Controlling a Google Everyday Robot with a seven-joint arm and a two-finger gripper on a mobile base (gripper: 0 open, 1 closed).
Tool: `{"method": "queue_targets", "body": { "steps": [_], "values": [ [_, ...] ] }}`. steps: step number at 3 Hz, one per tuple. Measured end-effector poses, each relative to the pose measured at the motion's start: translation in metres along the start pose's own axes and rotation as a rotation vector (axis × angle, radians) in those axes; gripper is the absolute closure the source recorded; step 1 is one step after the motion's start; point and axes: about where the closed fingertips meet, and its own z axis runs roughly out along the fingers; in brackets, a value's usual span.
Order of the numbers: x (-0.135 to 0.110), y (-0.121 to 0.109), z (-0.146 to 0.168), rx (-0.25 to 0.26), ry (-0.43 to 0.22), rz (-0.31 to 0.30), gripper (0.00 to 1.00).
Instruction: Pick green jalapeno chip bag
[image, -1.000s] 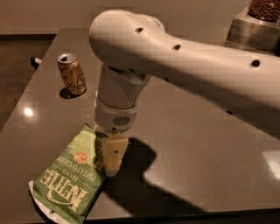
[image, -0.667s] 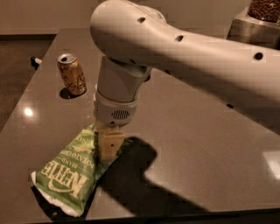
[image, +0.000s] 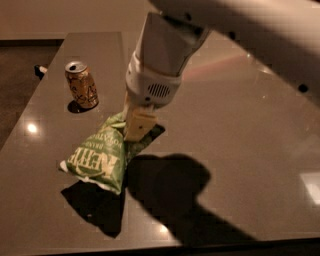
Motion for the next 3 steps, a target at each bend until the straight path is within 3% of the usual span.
{"method": "queue_targets", "body": {
  "steps": [1, 3],
  "values": [
    [0.009, -0.018, -0.061, 0.094, -0.054, 0.065, 1.0],
    [0.043, -0.035, -0.12, 0.179, -0.1, 0.163, 1.0]
  ]
}}
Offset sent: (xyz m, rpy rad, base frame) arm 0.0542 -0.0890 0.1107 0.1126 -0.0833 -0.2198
